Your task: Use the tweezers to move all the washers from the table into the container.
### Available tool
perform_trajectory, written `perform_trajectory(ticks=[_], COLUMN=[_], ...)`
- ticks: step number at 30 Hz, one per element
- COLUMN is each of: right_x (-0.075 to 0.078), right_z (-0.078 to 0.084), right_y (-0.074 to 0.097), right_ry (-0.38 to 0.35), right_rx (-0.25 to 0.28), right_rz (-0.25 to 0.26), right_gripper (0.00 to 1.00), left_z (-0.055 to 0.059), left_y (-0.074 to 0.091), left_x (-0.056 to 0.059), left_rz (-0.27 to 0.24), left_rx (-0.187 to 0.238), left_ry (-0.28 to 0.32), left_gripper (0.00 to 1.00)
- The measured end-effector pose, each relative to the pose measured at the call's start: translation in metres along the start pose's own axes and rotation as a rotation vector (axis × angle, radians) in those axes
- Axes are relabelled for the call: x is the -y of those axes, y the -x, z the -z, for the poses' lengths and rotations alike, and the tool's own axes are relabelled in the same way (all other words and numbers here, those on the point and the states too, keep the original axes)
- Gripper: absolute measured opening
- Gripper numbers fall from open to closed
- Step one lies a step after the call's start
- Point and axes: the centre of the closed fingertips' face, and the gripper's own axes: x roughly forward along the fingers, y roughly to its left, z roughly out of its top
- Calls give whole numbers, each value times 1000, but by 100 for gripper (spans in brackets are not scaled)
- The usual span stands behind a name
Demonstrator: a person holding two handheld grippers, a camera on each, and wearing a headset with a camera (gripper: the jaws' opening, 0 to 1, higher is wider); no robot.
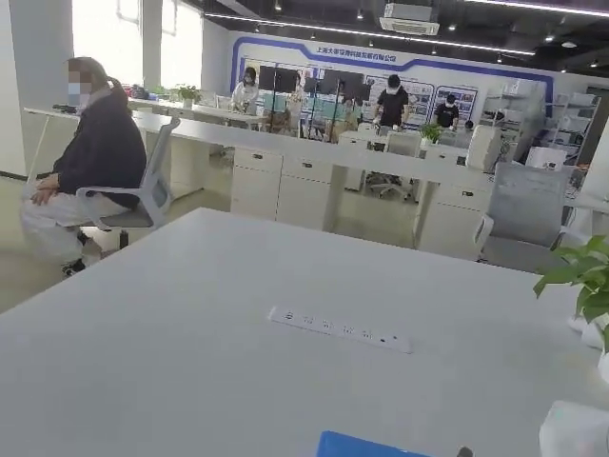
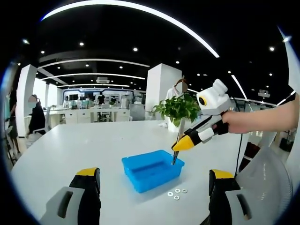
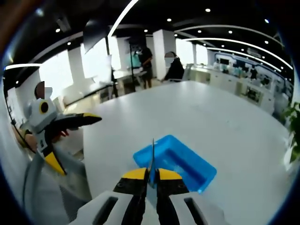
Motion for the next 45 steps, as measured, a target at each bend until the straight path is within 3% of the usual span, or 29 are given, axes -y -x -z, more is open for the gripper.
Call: perform_trajectory(ticks=[4,8,10,14,18,21,25,32,33,35,37,40,42,45], right_x=[13,28,42,59,76,83,86,77,83,80,79,72,70,69], right_z=[-1,4,11,20,34,40,43,49,49,50,48,45,44,47], right_y=[-2,-8,-13,-21,-31,-37,-44,-46,-46,-46,-46,-46,-49,-51], right_ry=[-39,-96,-173,-260,-283,-300,-310,-291,-288,-287,-286,-268,-243,-207], right_rx=[7,6,-5,-10,-35,-27,-16,-49,-47,-50,-46,-45,-54,-88], right_rz=[3,12,39,73,112,144,175,229,239,259,269,292,299,321], right_gripper=[4,4,4,4,4,4,4,4,4,4,4,4,4,4], left_z=[3,2,3,4,5,6,7,10,11,17,23,21,18,21], left_y=[0,0,0,0,1,1,0,-2,-2,-3,-3,-5,-4,-3], left_x=[-1,-1,-2,-2,-4,-6,-3,18,26,27,35,31,40,51], left_rz=[-5,-1,-5,-9,-11,-11,6,112,165,180,245,264,310,358], left_rx=[-18,-11,-17,-19,-22,-18,-24,-46,-52,-75,-107,-90,-67,-85], left_ry=[-2,1,0,0,18,37,40,-2,-31,-68,-27,-8,17,-129], left_gripper=[99,99,99,99,99,99,99,99,99,99,99,99,99,99])
